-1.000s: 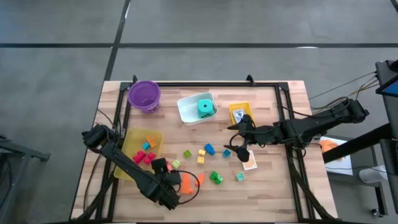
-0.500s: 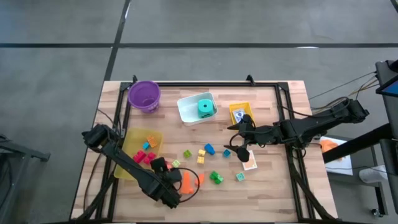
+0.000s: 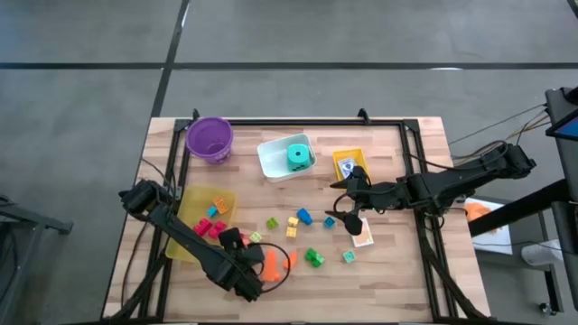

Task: Pick & Place Toys
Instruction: Put the orange dice into the white bin

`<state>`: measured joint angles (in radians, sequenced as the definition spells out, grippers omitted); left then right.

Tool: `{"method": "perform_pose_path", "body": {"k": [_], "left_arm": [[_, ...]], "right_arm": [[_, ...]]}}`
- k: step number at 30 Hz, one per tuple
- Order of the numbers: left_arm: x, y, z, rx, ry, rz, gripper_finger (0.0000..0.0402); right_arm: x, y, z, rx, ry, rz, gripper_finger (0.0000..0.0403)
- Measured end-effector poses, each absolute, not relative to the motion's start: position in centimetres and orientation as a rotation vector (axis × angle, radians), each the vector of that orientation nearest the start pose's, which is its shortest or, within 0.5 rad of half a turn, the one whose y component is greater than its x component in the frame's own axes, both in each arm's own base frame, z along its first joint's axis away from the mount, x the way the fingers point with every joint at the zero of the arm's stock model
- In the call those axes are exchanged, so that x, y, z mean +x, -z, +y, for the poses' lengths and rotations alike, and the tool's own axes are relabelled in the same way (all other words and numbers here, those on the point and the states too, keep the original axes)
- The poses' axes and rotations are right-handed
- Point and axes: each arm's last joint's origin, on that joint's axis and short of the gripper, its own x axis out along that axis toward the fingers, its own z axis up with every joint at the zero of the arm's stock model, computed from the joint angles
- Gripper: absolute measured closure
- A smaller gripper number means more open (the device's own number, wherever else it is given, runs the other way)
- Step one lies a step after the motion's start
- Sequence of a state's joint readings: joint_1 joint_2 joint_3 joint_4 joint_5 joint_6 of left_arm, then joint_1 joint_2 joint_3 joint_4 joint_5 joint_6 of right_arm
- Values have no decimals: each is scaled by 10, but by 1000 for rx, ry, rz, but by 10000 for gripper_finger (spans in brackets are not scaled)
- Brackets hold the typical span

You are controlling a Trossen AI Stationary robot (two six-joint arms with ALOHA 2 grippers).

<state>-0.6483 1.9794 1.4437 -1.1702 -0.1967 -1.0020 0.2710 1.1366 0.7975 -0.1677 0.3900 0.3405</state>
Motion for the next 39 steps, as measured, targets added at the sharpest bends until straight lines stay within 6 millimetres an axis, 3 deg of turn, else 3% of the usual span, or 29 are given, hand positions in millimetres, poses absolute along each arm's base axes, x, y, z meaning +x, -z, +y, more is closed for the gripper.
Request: {"method": "perform_pose_path", "body": {"k": [5, 12, 39], "left_arm": [[285, -177, -209, -92, -457, 1494, 178], [286, -177, -206, -191, -560, 1458, 276], [296, -175, -195, -216, -594, 1411, 287]], "right_arm": [[237, -272, 54, 170, 195, 453, 4], [237, -272, 54, 177, 197, 452, 4], [237, -274, 57, 179, 183, 437, 4]]}}
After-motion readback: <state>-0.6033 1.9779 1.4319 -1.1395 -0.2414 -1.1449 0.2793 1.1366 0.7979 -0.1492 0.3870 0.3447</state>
